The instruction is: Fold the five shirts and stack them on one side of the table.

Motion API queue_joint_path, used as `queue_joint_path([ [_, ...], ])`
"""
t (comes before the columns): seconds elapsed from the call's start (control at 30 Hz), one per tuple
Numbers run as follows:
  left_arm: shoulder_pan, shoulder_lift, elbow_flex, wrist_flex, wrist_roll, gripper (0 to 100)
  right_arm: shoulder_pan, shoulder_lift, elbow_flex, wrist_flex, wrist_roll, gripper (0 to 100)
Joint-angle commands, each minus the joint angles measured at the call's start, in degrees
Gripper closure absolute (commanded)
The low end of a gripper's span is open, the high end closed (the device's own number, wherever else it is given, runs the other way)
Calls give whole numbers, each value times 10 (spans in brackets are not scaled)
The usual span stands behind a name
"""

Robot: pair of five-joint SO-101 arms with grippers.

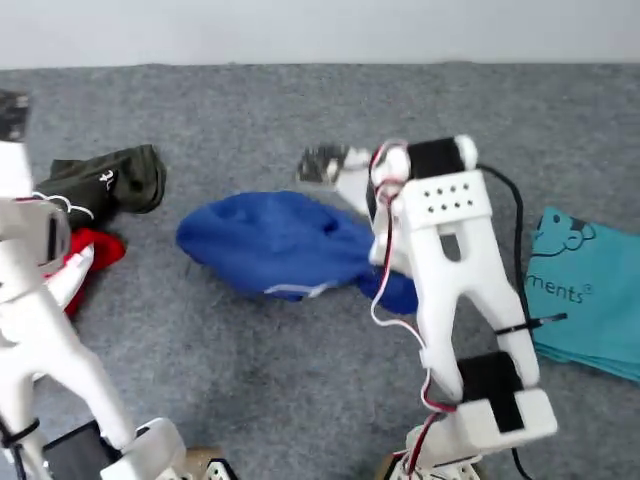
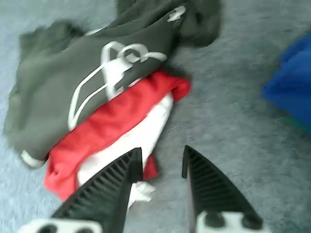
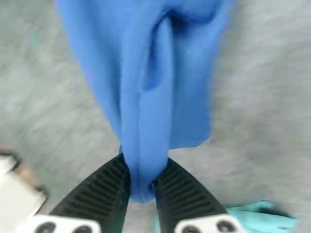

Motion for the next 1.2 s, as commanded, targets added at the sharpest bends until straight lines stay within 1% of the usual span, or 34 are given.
queue_joint_path([
  [0.0, 73, -9, -3, -14, 10, 859, 15, -65, 99, 6, 12, 990],
  [0.1, 134, 31, -3, -33, 38, 857, 39, -86, 161, -23, 12, 990],
  [0.17, 168, 70, -3, -48, 44, 833, 51, -94, 191, -44, 12, 990],
  [0.27, 215, 133, -6, -65, 45, 786, 55, -102, 225, -69, 12, 990],
  [0.37, 261, 185, -6, -89, 53, 776, 56, -105, 254, -95, 10, 990],
  [0.57, 339, 255, -11, -152, 53, 776, 56, -106, 310, -138, 9, 990],
  [0.7, 369, 306, -59, -171, 55, 776, 56, -106, 337, -163, 7, 990],
  [0.83, 388, 381, -135, -163, 55, 776, 56, -104, 341, -172, -18, 990],
  [1.07, 427, 514, -291, -92, 55, 776, 56, -106, 341, -174, -19, 990],
  [1.17, 430, 572, -348, -62, 55, 782, 56, -106, 341, -169, -19, 990],
])
